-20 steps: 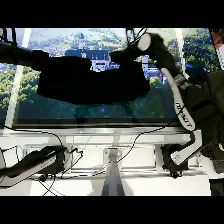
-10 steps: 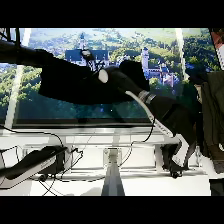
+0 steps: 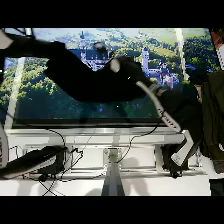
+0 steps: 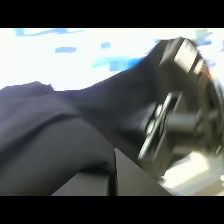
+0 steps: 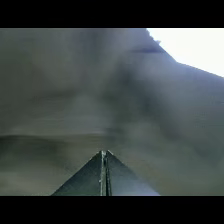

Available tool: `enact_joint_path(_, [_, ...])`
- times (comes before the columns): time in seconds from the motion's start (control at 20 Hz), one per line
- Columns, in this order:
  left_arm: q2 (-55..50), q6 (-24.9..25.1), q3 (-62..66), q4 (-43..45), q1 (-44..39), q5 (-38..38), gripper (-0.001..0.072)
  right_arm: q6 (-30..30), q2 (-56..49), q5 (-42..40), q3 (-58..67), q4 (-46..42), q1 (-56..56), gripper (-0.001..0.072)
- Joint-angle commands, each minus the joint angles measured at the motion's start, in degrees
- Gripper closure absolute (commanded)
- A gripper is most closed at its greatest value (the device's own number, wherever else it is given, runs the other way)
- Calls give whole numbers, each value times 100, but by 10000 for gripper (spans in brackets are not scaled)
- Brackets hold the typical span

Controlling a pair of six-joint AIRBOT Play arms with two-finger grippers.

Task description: Fold the clothes and pants, and hang the long-sleeved shirts on hangers.

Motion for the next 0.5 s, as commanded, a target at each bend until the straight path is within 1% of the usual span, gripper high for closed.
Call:
enact_joint_path(0.0, [-826, 179, 2, -796, -730, 815, 699, 2, 487, 553, 2, -203, -1198, 697])
enact_joint_path(0.1, [-1368, 179, 4, -1213, -1460, 1574, 700, 0, 828, 614, 2, -197, -1862, 697])
enact_joint_path(0.25, [-1987, 179, 20, -2020, -2498, 3416, 699, 0, 1215, 826, 2, -199, -2570, 697])
enact_joint_path(0.35, [-2203, 179, 20, -2140, -3095, 4450, 697, -2, 1349, 951, 2, -201, -2868, 697])
enact_joint_path(0.4, [-2267, 179, 20, -2144, -3324, 4837, 630, -4, 1366, 988, 0, -201, -2957, 697])
enact_joint_path(0.45, [-2308, 179, 20, -2140, -3517, 5180, 348, -4, 1366, 1019, 0, -203, -3034, 696])
